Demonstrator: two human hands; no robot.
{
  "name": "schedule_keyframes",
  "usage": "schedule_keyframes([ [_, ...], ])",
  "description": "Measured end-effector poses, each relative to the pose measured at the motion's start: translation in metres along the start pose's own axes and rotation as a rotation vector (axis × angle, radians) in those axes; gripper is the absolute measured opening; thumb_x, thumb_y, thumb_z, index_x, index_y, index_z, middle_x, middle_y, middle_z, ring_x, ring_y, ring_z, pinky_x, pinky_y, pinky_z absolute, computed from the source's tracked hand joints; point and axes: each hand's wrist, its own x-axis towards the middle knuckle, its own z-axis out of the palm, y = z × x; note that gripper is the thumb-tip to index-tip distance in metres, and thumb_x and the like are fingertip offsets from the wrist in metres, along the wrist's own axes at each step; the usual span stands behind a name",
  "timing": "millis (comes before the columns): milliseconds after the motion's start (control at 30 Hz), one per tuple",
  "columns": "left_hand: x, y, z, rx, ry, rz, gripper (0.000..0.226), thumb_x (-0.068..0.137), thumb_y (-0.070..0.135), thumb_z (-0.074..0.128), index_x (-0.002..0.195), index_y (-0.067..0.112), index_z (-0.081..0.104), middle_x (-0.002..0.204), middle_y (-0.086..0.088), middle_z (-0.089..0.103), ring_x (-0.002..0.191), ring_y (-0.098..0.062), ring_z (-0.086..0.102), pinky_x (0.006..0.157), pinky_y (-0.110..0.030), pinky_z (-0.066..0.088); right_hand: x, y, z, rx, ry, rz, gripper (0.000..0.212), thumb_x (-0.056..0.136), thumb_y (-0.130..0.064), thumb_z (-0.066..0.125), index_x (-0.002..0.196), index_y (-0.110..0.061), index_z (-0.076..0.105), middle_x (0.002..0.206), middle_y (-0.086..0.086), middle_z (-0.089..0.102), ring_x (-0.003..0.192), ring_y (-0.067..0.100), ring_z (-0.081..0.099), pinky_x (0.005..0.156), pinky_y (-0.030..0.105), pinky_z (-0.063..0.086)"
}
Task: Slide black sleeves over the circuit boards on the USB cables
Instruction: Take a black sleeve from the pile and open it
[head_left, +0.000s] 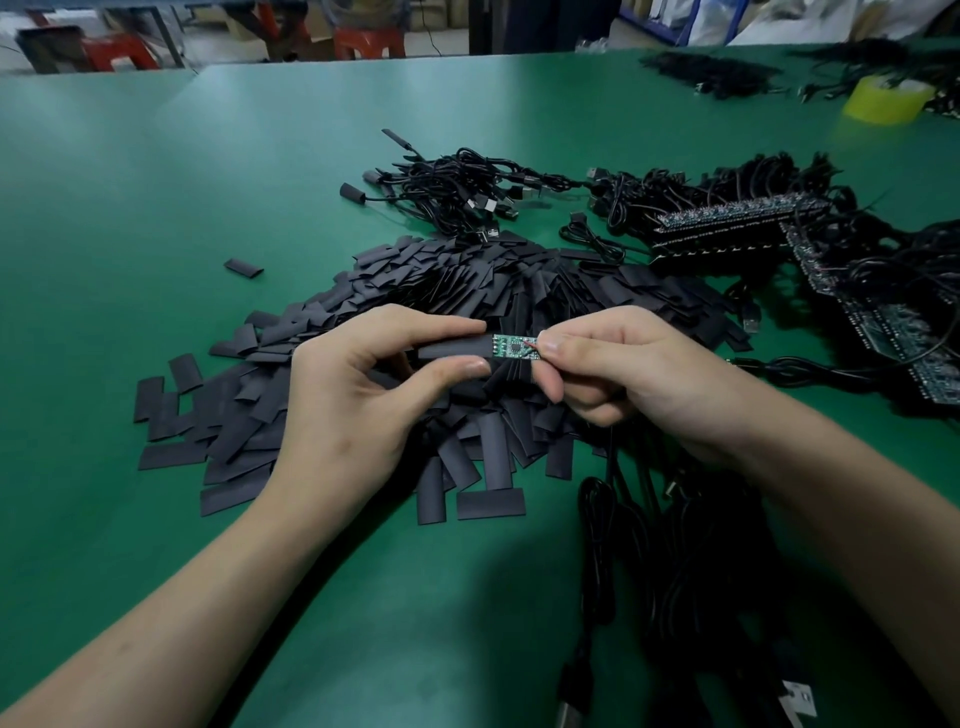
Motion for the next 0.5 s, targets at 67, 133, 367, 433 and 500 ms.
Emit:
schedule_keyframes([
  [67,0.0006,0.0004,-0.0004,0.015,-0.02,0.026,0.024,0.082,0.026,0.08,0.106,0.028,0.076,0.096,0.013,0.074,0.083,-0.001,0.065,0.077,-0.013,0.045,-0.0012,-0.0003,-0.0026,0.029,-0.013,0.005,0.038,0.101,-0.029,0.048,0.069,-0.014,0.061,0.056,-0.003,0.026,0.049,0.01,0.021,0.045,0.015,0.023],
  [133,0.0006,0.0003,-0.001,0.04,-0.03,0.052,0.026,0.081,0.026,0.08,0.107,0.026,0.076,0.097,0.013,0.074,0.083,-0.003,0.064,0.076,-0.014,0.045,-0.0025,-0.0005,-0.0042,0.039,-0.03,0.014,0.039,0.105,-0.027,0.048,0.07,-0.014,0.061,0.056,-0.002,0.025,0.049,0.011,0.019,0.045,0.017,0.019],
  [367,0.0001,0.0007,-0.0019,0.105,-0.036,0.058,0.028,0.08,0.027,0.082,0.107,0.022,0.078,0.097,0.012,0.075,0.085,-0.001,0.066,0.08,-0.015,0.046,-0.0032,-0.0013,-0.0033,0.047,-0.033,0.051,0.036,0.1,-0.029,0.049,0.069,-0.013,0.06,0.055,-0.003,0.028,0.048,0.011,0.02,0.044,0.018,0.018],
  [433,-0.0008,0.0007,-0.0012,0.088,-0.034,0.02,0.027,0.08,0.031,0.079,0.106,0.024,0.078,0.094,0.012,0.075,0.079,0.005,0.064,0.077,-0.01,0.044,-0.0023,0.0004,-0.0013,-0.039,-0.017,0.033,0.041,0.105,-0.027,0.048,0.069,-0.015,0.062,0.055,-0.005,0.03,0.049,0.011,0.023,0.046,0.018,0.022],
  [500,-0.0009,-0.0006,-0.0008,0.072,-0.047,-0.019,0.026,0.079,0.03,0.081,0.105,0.025,0.079,0.091,0.012,0.076,0.074,0.008,0.061,0.074,-0.007,0.042,-0.0013,0.0008,0.0013,-0.143,0.002,0.011,0.042,0.106,-0.03,0.048,0.068,-0.018,0.062,0.055,-0.009,0.034,0.05,0.01,0.03,0.048,0.017,0.028],
])
